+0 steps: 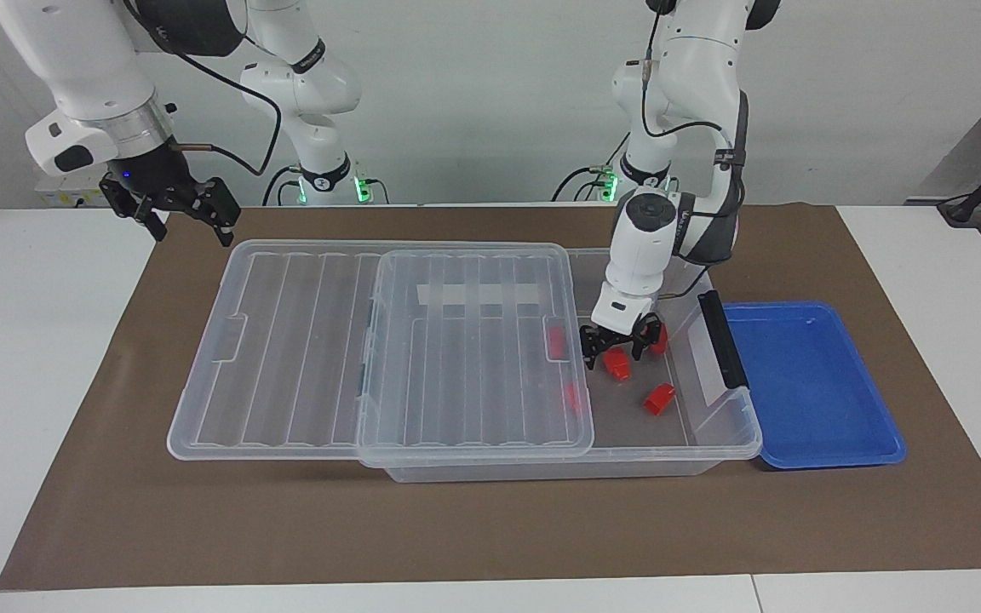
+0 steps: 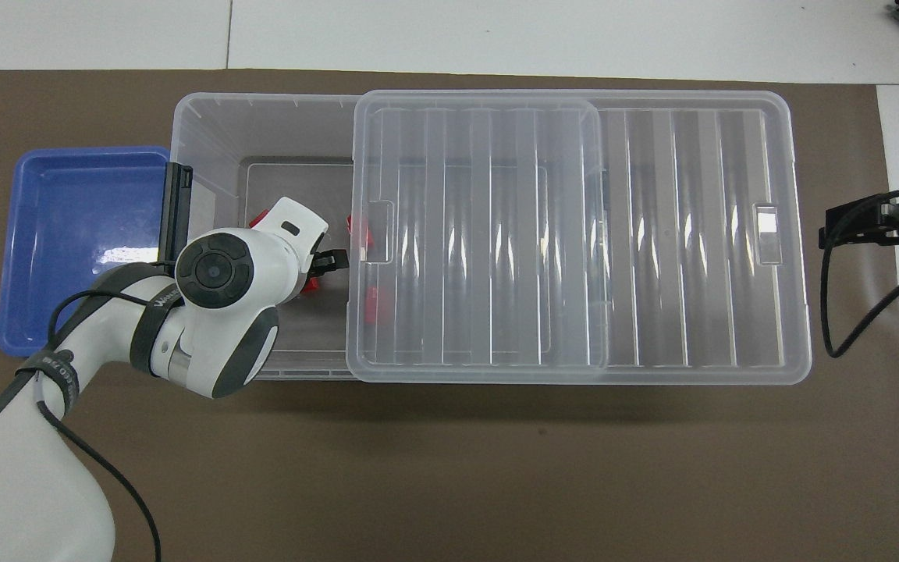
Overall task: Place red block in blue tray from box
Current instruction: 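Reach the left gripper into the box and grasp a red block, then carry the red block to the blue tray with the left gripper, then slide the lid back closed with the right gripper while the left gripper holds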
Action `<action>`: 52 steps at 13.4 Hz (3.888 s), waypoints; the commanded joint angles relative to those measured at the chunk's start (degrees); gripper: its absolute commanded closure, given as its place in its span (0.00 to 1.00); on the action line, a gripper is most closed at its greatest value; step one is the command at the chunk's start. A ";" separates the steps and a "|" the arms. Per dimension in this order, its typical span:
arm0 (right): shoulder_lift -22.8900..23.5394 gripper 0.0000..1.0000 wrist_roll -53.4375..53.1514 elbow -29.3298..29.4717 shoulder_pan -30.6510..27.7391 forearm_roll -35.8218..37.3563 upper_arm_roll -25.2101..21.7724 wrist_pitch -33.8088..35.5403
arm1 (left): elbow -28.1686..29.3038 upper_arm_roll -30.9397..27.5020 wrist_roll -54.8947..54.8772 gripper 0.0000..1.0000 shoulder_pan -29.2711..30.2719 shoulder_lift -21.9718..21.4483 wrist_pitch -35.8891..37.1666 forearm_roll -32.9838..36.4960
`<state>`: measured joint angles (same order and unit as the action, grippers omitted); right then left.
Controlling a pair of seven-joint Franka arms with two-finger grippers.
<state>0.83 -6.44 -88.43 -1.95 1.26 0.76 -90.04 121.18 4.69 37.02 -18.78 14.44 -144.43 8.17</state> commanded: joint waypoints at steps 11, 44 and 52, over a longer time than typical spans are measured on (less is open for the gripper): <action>-0.57 0.00 -0.94 -1.21 -0.52 -0.38 0.21 -0.14 | -27.15 -0.47 -7.11 1.00 0.32 -6.09 49.06 2.05; 2.95 1.00 3.89 -20.90 -7.11 -0.47 0.30 -30.81 | -12.68 -1.88 -55.31 0.00 29.78 -2.37 16.89 -11.95; 3.03 1.00 3.28 -20.90 -4.39 -0.65 0.39 -30.72 | -22.11 -0.04 -48.58 0.00 26.44 -20.76 45.19 -11.43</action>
<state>4.50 -3.95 -108.52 -7.14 1.24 0.99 -120.82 99.29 4.20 -16.09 10.17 -5.41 -100.98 -2.96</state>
